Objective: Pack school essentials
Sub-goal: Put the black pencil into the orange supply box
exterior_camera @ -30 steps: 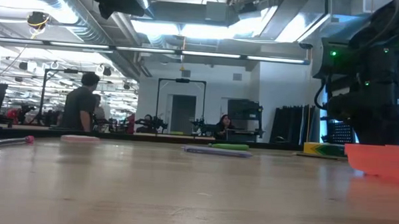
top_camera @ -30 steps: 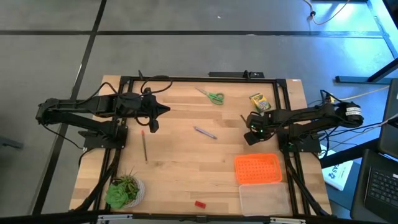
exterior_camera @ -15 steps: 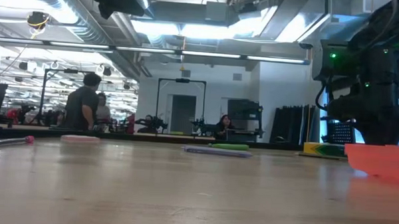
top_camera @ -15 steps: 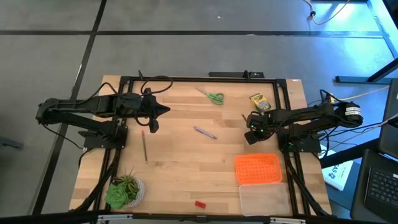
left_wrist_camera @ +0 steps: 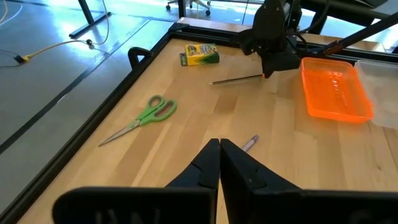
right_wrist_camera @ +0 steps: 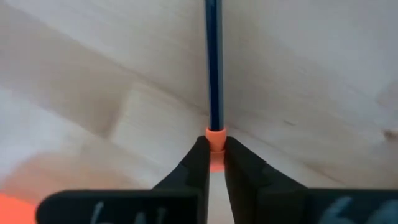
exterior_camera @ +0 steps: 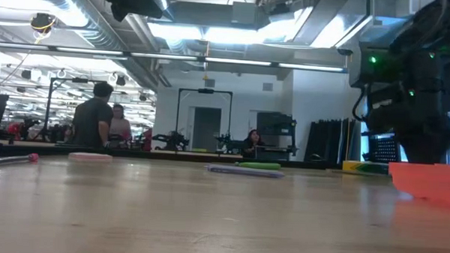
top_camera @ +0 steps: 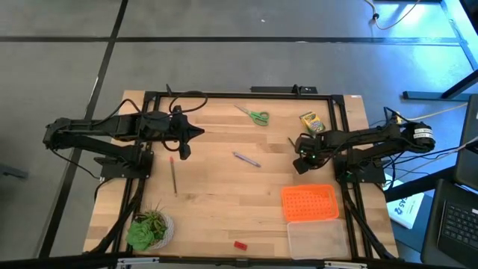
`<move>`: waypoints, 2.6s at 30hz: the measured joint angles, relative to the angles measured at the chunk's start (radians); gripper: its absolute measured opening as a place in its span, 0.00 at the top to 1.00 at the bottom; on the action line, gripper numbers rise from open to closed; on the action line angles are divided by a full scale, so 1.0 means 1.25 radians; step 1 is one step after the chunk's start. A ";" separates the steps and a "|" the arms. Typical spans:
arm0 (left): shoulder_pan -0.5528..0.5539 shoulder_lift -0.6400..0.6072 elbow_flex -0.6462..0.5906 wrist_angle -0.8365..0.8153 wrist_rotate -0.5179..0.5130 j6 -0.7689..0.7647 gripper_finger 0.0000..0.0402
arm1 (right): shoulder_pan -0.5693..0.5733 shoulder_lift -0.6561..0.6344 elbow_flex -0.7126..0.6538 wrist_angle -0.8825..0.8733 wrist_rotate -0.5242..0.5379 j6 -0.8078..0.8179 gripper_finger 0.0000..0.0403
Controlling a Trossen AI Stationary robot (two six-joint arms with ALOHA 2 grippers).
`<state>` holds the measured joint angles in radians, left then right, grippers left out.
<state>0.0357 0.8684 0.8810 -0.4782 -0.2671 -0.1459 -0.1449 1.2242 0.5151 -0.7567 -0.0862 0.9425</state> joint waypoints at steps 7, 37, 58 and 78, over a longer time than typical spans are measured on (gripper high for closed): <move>0.000 0.000 0.000 0.000 0.000 0.000 0.99 | 0.021 -0.001 0.055 -0.032 -0.015 -0.022 0.91; -0.077 0.184 0.073 0.177 0.061 0.132 0.97 | 0.422 -0.029 0.489 -0.401 -0.044 -0.129 0.90; -0.083 0.332 0.182 0.183 0.062 0.214 0.97 | 0.905 0.049 0.488 -0.261 -0.127 0.001 0.90; -0.105 0.332 0.182 0.193 0.063 0.292 0.97 | 0.904 0.307 0.487 -0.286 -0.169 -0.002 0.90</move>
<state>-0.0952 1.2835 1.1091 -0.2363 -0.1887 0.2195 0.9855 1.6079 1.1240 -1.1140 -0.2973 0.9399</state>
